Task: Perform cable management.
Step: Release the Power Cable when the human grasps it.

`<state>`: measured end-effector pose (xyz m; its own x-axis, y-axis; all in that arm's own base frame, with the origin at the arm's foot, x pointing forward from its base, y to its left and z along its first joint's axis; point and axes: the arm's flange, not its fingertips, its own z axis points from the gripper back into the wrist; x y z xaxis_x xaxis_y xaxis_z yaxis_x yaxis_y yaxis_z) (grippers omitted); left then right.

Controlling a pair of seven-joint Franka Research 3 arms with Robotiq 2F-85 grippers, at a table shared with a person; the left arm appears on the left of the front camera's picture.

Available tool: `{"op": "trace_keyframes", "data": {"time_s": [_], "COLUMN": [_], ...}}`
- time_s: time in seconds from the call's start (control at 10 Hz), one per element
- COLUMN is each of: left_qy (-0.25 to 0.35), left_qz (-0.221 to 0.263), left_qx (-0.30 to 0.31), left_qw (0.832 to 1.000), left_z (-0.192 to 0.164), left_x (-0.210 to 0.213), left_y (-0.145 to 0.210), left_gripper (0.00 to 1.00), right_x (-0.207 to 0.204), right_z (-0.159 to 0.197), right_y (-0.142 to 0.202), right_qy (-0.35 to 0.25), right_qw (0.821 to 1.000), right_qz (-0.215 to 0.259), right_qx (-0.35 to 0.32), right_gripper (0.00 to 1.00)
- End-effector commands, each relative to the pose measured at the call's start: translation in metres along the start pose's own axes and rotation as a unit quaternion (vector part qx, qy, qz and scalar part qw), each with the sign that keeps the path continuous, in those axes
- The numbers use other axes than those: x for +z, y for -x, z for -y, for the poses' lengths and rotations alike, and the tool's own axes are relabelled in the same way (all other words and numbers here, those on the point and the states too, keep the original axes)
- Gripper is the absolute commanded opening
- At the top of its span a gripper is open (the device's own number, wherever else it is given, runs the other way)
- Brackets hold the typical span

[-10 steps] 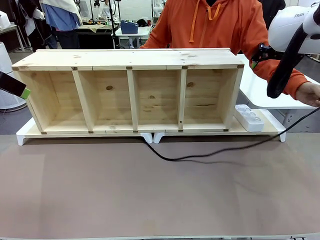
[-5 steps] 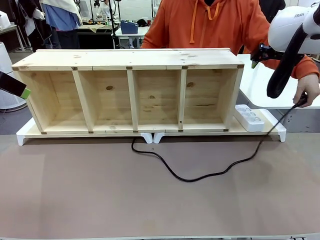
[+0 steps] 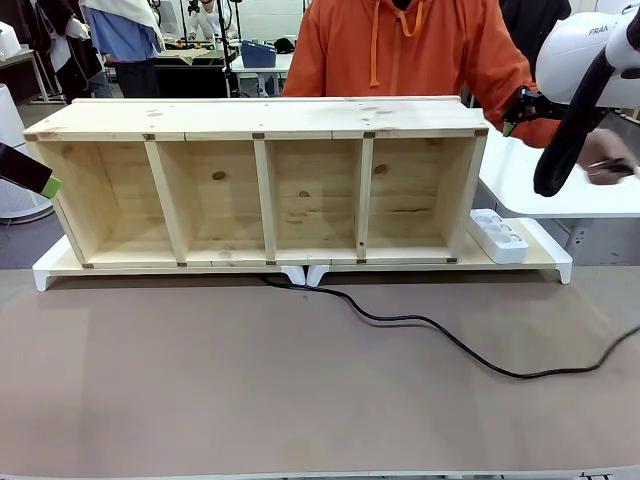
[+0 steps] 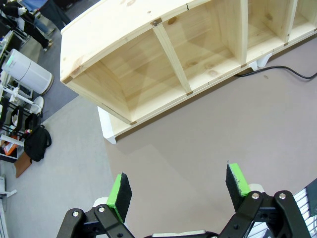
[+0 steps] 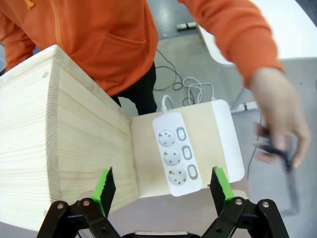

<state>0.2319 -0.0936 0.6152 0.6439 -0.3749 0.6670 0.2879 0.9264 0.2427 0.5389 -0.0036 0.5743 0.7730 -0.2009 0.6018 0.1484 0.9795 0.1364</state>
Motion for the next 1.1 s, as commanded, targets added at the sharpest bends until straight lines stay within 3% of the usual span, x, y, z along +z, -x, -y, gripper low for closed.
{"op": "trace_keyframes", "data": {"time_s": [0.0,1.0], "left_qy": [-0.001,-0.001], "left_qz": [0.004,0.004], "left_qx": [-0.002,-0.002], "left_qw": [1.000,1.000], "left_z": [-0.0007,-0.0007], "left_x": [-0.0010,-0.0010], "left_y": [-0.0015,-0.0015], "left_gripper": [1.00,1.00], "right_x": [-0.0005,-0.0005], "right_z": [0.0001,0.0001], "right_y": [0.0005,0.0005], "right_qy": [0.000,0.000], "right_qw": [1.000,1.000], "right_qz": [-0.002,-0.002], "right_qx": [-0.003,-0.003], "right_gripper": [0.99,0.99]}}
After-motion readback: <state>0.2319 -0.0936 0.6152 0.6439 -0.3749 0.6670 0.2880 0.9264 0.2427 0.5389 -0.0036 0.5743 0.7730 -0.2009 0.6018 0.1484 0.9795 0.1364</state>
